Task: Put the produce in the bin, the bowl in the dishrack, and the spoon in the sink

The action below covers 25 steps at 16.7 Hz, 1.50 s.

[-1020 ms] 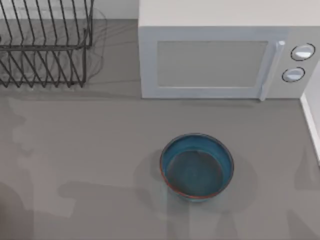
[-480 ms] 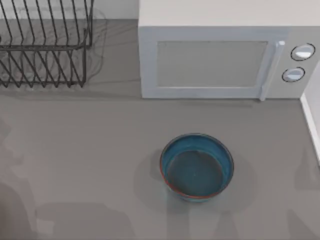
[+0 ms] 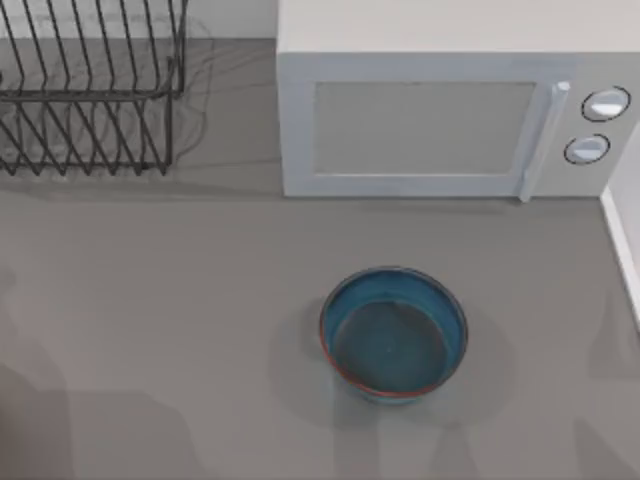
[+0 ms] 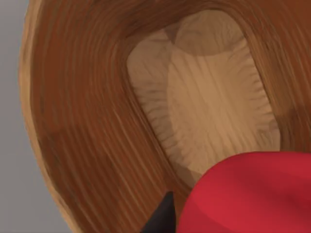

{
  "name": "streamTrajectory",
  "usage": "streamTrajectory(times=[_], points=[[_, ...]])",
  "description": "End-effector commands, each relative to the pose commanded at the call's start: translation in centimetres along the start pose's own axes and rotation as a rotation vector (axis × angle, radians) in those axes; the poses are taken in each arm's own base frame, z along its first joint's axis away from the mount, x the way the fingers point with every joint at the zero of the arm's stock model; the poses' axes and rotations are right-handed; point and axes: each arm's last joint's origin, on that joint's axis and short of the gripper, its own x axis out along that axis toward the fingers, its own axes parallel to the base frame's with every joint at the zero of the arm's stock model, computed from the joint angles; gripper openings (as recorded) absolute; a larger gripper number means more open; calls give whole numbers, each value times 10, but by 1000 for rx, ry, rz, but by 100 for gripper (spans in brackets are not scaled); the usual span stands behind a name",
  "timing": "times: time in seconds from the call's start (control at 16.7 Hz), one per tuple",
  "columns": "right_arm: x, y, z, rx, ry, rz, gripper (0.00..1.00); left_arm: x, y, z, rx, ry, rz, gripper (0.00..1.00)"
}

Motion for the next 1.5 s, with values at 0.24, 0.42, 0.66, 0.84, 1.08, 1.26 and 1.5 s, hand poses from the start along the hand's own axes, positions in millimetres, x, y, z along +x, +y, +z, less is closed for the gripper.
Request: streamTrajectory(times=[0.24,0.42,0.66,0.84,1.08,1.26,1.5], points=[[0,0,0,0,0,0,100,12,0,-2,-1,0,0,0],[0,0,0,0,0,0,100,12,0,-2,-1,0,0,8],[0,0,0,0,0,0,100,12,0,-2,-1,0,0,38],[0,0,0,0,0,0,100,12,0,-2,-1,0,0,60],[0,0,0,0,0,0,100,12,0,-2,-1,0,0,90],[0,0,0,0,0,0,100,12,0,-2,-1,0,0,100],[0,0,0,0,0,0,100,12,0,-2,-1,0,0,100]])
